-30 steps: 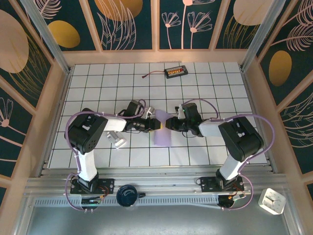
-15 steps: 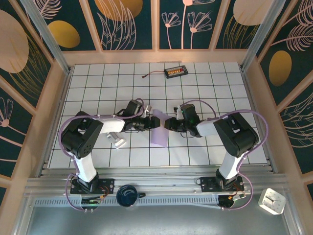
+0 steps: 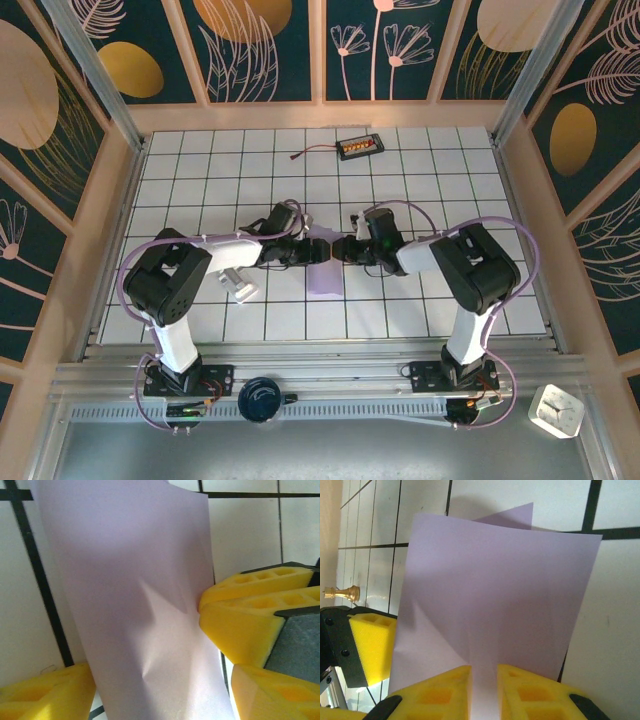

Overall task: Fold a paper plane with a square sheet of paper (pick it up from the middle)
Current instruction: First fold in half a square sheet of paper at the center of the table.

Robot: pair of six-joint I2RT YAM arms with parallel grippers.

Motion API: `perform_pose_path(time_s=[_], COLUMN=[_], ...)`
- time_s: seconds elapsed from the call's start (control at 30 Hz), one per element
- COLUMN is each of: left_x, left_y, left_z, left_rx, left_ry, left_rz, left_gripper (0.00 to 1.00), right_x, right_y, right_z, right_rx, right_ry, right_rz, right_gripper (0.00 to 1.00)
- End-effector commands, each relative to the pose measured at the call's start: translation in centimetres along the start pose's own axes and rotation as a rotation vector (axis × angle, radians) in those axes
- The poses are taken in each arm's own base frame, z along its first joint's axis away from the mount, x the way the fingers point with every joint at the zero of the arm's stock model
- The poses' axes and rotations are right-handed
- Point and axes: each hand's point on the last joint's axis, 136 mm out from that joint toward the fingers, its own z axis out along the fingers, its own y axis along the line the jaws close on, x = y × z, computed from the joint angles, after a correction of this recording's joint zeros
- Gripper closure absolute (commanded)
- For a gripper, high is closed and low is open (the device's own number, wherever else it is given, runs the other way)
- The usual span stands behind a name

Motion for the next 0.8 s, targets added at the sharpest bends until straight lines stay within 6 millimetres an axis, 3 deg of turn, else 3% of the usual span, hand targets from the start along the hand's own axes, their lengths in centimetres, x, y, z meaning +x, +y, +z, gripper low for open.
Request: perform_pose_path(time_s=[0.0,0.2,0.37,0.47,0.5,0.77], left_x=[2.5,2.1,2.3,2.5,2.4,1.8], left_y=[5.0,5.1,5.6,5.6,5.6,4.2], left_z=[0.1,0.4,0.4,0.4,0.4,0.7], left_rx=[-0.211,-0.218,-0.227,-0.222,-0.216,-0.165], left_ry=[0.069,0.054,0.034,0.033,0.032,0.043], left_rz=[-0.040,-0.041,-0.061,-0.054,-0.047,-0.007], left_gripper=[0.32,0.51,0.59,0.62,0.62,0.63], right_x=[-0.2,-0.3,-1.2,-1.4,-2.4,-3.5], right_y=[0.3,1.4,2.1,2.8,2.1,0.0], right_z=[0.9,1.6,1.2,0.4,-0.4,-4.2], right_rx=[-0.016,-0.038,-0.038,-0.042,-0.030,0.066], right_ry=[0.007,0.020,0.012,0.007,-0.016,-0.071], right_rz=[0.003,-0.011,-0.042,-0.068,-0.057,-0.072], right_gripper=[0.80,0.80,0.78,0.75,0.74,0.70])
